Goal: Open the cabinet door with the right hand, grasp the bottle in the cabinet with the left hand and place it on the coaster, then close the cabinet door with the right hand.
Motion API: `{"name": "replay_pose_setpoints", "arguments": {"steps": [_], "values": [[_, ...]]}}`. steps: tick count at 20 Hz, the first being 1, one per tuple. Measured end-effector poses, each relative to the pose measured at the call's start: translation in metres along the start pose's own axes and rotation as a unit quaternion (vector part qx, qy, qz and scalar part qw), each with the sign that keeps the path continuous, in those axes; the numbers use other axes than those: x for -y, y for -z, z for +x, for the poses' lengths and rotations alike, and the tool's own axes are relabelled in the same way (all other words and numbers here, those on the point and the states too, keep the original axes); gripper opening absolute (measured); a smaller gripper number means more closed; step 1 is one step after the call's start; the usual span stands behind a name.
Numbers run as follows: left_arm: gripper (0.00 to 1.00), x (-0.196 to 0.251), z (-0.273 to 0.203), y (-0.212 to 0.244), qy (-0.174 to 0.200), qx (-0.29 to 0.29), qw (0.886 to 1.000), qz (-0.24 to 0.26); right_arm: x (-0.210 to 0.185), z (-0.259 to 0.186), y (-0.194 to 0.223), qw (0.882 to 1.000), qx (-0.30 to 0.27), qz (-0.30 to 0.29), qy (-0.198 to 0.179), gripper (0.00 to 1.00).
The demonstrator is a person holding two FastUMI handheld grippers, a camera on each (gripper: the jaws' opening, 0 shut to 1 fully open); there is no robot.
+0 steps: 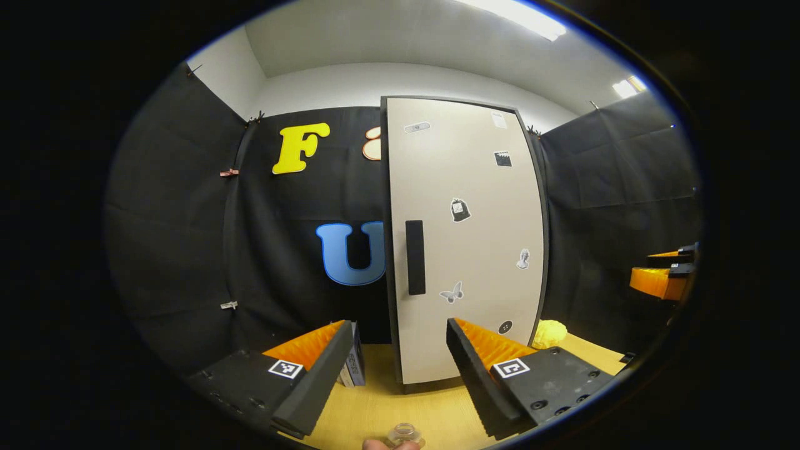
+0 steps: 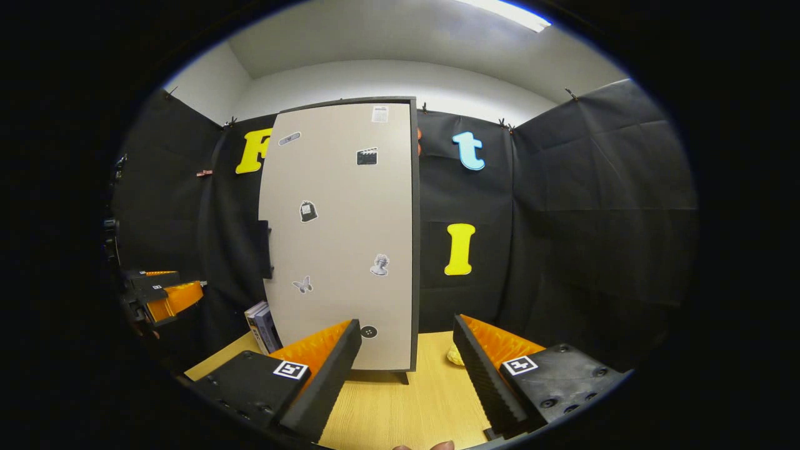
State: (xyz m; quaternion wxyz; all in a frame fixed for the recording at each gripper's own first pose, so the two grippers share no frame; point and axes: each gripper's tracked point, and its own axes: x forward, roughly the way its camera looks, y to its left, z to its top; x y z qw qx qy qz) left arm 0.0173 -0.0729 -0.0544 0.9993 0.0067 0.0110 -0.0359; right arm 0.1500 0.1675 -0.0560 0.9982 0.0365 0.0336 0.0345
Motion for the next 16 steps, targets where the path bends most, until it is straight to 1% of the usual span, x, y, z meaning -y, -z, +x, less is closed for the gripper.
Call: {"name": "replay_pose_setpoints", "arguments": {"steps": [11, 16], "values": [[0.95, 0.03, -0.002, -0.001, -0.018, 0.002, 1.0, 0.006, 0.028, 0.012, 0.005, 1.0, 0.006, 0.008, -0.025, 0.96], [0.95, 0.056, 0.002, -0.004, -0.01, 0.007, 1.0, 0.016, 0.045, 0.014, 0.009, 0.999, 0.006, 0.011, -0.029, 0.96]]}}
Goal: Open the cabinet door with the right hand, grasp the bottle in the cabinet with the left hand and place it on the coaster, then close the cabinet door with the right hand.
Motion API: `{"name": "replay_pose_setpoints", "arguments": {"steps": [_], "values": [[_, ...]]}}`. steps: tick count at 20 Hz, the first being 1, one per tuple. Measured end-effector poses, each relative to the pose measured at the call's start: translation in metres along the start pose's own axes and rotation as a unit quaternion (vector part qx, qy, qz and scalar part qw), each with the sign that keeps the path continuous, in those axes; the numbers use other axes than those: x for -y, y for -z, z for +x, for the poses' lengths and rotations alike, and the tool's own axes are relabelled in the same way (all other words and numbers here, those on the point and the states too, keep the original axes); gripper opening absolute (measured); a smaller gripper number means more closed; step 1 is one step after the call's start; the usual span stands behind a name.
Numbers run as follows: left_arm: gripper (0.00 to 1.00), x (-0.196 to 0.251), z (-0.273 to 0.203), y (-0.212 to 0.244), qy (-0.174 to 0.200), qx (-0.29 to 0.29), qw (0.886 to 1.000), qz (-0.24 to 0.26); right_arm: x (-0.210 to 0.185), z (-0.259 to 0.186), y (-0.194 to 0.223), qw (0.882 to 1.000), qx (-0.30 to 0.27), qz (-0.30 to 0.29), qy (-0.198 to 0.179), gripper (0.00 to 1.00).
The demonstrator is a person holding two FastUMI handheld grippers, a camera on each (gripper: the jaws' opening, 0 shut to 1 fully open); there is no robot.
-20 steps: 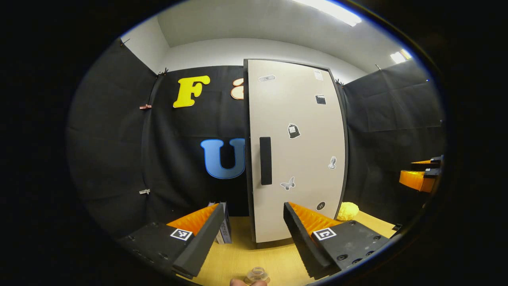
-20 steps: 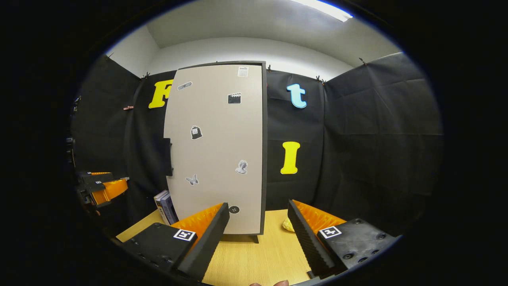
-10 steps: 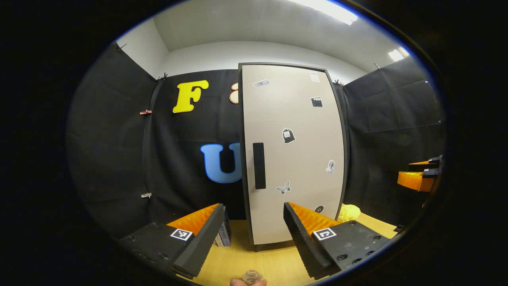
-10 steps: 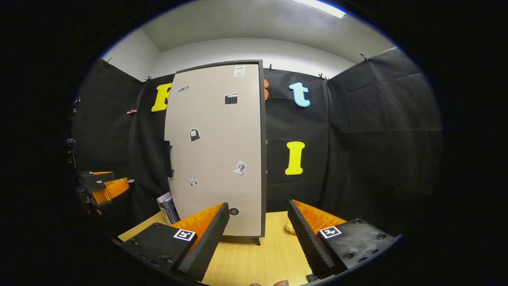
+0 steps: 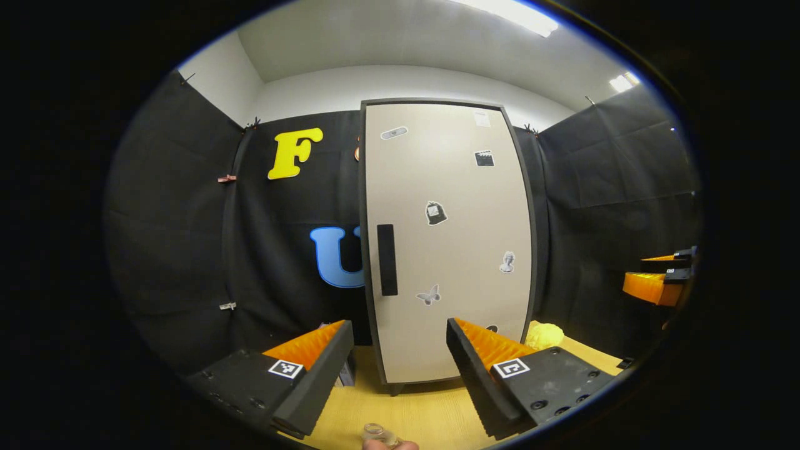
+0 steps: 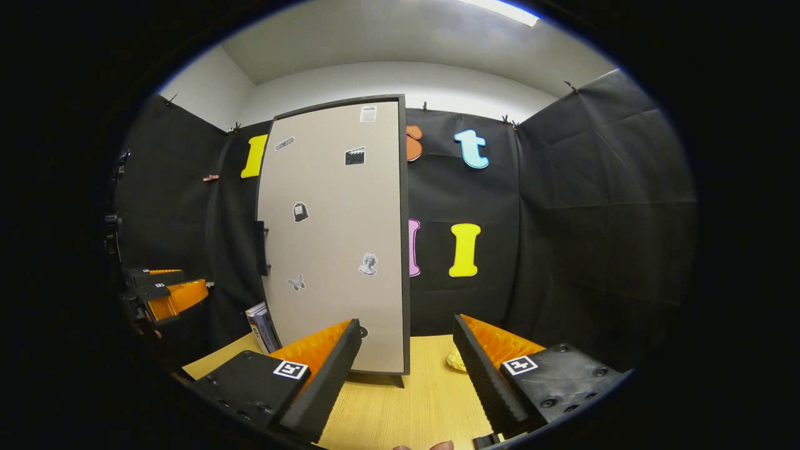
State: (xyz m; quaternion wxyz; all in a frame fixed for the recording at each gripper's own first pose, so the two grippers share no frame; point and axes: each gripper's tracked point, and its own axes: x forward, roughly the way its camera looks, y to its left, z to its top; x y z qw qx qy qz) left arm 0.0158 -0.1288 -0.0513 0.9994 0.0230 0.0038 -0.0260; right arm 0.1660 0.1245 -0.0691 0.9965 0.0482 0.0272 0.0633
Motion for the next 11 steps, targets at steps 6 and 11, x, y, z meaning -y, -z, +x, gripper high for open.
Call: {"name": "replay_pose_setpoints", "arguments": {"steps": [6, 11], "values": [[0.95, 0.024, 0.002, 0.0, 0.005, 0.004, 1.0, 0.007, 0.018, 0.004, -0.001, 1.0, 0.004, 0.006, -0.005, 1.0], [0.94, 0.037, 0.002, 0.002, 0.005, 0.001, 1.0, 0.01, 0.028, 0.007, 0.003, 1.0, 0.003, 0.01, -0.011, 0.97]]}}
